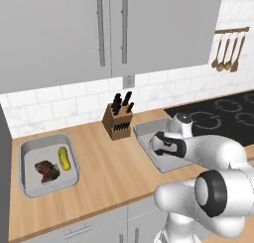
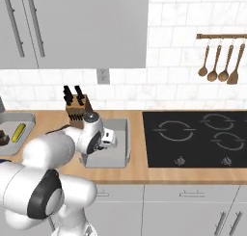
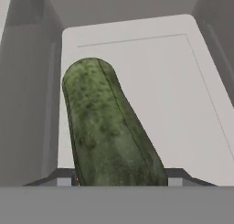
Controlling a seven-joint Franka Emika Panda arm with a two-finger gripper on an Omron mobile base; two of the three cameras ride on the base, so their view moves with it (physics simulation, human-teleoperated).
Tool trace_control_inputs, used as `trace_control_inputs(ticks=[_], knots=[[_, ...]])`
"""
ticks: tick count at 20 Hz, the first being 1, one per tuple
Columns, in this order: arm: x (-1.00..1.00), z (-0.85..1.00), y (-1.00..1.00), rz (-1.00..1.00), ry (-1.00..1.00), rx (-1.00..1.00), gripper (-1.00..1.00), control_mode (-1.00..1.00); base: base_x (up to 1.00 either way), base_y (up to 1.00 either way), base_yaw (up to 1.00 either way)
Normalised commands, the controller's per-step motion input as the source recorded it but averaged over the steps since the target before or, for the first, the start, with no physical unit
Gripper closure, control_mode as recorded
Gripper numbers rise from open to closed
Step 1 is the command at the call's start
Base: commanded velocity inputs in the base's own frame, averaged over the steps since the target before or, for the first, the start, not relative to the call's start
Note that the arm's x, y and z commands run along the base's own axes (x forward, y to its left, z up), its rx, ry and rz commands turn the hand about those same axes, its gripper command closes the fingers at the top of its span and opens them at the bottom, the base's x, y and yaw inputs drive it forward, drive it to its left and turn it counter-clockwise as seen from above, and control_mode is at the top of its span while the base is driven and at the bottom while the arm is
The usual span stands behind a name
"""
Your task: Place one cucumber and one steak in each tupperware on the nearby counter, to pack two identical lunches.
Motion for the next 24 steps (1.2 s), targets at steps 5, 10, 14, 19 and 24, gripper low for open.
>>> trace_control_inputs(ticks=[5, 10, 14, 19, 24], knots=[[0.02, 0.04, 0.00, 0.00, 0.00, 0.00, -1.00, -1.00, 0.00, 0.00, 0.00], [-0.33, 0.68, 0.00, 0.00, -0.02, 0.00, -1.00, -1.00, 0.00, 0.00, 0.00], [-0.74, 0.89, 0.00, 0.00, -0.07, 0.00, -1.00, -1.00, 0.00, 0.00, 0.00], [-0.98, 0.78, 0.13, 0.00, -0.13, 0.00, -1.00, -1.00, 0.00, 0.00, 0.00], [-1.00, 0.67, 0.31, 0.02, -0.20, 0.00, -1.00, -1.00, 0.00, 0.00, 0.00]])
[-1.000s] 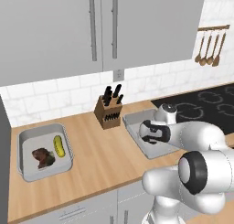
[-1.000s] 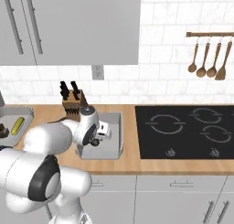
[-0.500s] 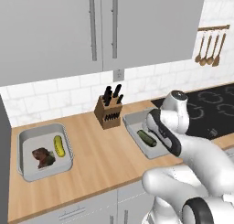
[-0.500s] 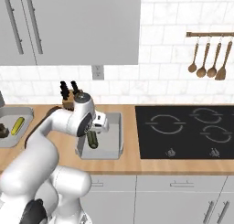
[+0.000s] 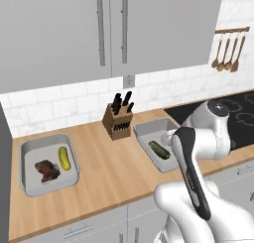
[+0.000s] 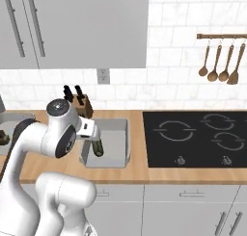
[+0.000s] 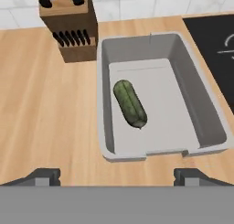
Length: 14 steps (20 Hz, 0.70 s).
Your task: Place one cucumber and one steak in each tupperware on the nearby counter, to pack two identical lunches.
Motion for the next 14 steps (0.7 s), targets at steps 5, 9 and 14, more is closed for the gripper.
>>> trace_control_inputs(ticks=[5, 9, 14], knots=[[-0.86, 0.44, 0.43, 0.00, -0.11, -0.02, -1.00, -1.00, 0.00, 0.00, 0.00], [-1.00, 0.30, 0.42, 0.00, -0.19, 0.00, -1.00, -1.00, 0.00, 0.00, 0.00], [-0.60, 0.01, 0.10, 0.00, -0.10, 0.00, -1.00, 1.00, -0.40, -0.02, 0.00]])
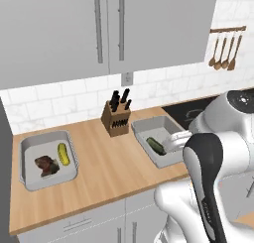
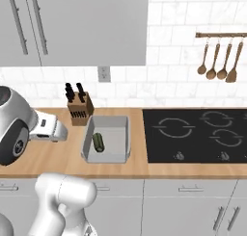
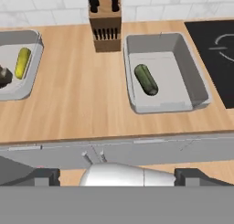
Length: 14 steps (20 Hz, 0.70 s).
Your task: Place one cucumber and one steak in each tupperware on the nearby counter, to pack two identical lunches.
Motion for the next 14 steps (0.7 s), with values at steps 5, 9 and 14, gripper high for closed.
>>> trace_control_inputs(ticks=[5, 9, 14], knots=[[0.00, 0.00, 0.00, 0.00, 0.00, 0.00, -1.00, 1.00, -1.00, -0.16, 0.00], [0.00, 0.00, 0.00, 0.00, 0.00, 0.00, -1.00, 1.00, -1.00, 0.11, 0.00], [0.00, 0.00, 0.00, 0.00, 0.00, 0.00, -1.00, 1.00, -0.97, 0.97, 0.06]])
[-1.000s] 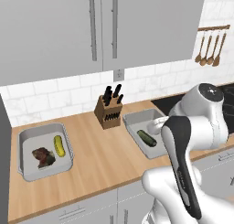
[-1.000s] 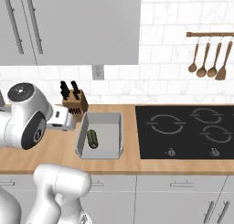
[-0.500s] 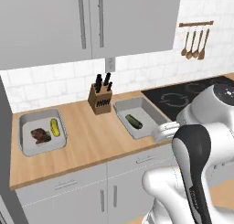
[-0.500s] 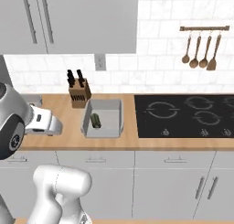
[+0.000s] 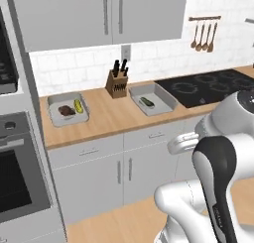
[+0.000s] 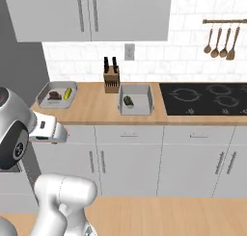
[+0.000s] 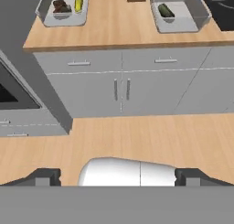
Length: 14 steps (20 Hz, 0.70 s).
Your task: Place one cucumber and one steak in each tupperware on the nearby counter, to pack two identical lunches.
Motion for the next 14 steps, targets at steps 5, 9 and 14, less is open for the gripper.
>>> trace_control_inputs(ticks=[5, 9, 14], knots=[[0.00, 0.00, 0.00, 0.00, 0.00, 0.00, -1.00, 1.00, -0.60, 1.00, 0.01], [0.00, 0.00, 0.00, 0.00, 0.00, 0.00, -1.00, 1.00, -0.19, 1.00, 0.00], [0.00, 0.00, 0.00, 0.00, 0.00, 0.00, -1.00, 1.00, -0.01, 1.00, 0.00]])
